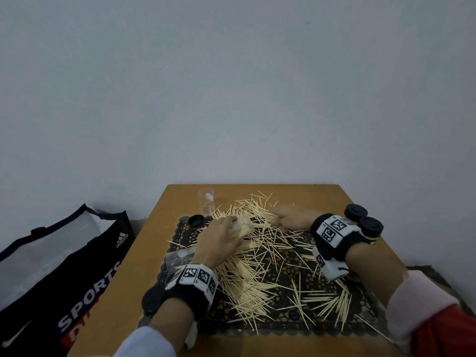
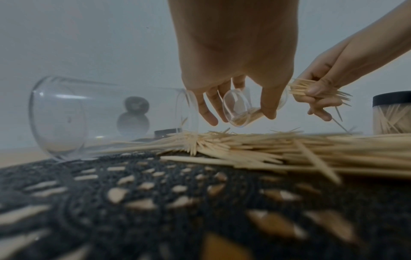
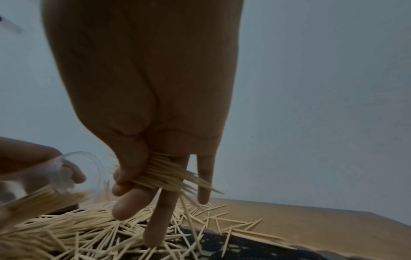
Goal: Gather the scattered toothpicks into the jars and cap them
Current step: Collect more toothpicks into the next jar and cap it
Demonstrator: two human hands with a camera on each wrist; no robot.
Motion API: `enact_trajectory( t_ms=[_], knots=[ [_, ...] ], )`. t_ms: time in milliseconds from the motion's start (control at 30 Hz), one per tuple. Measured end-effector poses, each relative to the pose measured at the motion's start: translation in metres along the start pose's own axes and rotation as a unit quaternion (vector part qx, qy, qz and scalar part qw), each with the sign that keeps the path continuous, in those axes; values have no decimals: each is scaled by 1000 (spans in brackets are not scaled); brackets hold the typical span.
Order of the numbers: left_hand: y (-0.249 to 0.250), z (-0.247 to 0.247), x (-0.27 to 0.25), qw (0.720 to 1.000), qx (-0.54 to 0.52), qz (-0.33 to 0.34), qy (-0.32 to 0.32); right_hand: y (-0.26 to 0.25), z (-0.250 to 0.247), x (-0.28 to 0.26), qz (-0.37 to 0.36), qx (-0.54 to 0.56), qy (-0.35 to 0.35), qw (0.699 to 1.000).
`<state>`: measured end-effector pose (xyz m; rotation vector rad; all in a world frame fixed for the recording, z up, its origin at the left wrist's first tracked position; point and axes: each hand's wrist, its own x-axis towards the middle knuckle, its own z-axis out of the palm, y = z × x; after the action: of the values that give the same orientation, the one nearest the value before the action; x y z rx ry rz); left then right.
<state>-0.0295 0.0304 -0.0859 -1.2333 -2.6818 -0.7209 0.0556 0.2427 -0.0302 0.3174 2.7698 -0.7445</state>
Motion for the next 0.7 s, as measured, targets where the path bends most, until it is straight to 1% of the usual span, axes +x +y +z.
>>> enact_trajectory(
  t_ms=[100, 233, 400, 500, 567, 700],
  knots=[
    [0, 0, 0, 1000, -9, -1, -3, -7, 2, -6, -19, 1, -17, 1000],
    [0, 3, 1, 999, -37, 16, -22, -11, 4, -6, -18, -2, -35, 999],
    [2, 5, 1, 997, -55, 40, -42, -22, 3, -4, -31, -97, -53, 993],
    [2, 7, 2, 995, -67, 47, -48, -32, 1, -3, -44, -130, -61, 989],
    [0, 8, 2, 995, -76, 45, -52, -38, -2, -2, -49, -134, -55, 988],
    [0, 8, 2, 995, -81, 41, -45, -43, -10, -6, -50, -99, -11, 994]
  ],
)
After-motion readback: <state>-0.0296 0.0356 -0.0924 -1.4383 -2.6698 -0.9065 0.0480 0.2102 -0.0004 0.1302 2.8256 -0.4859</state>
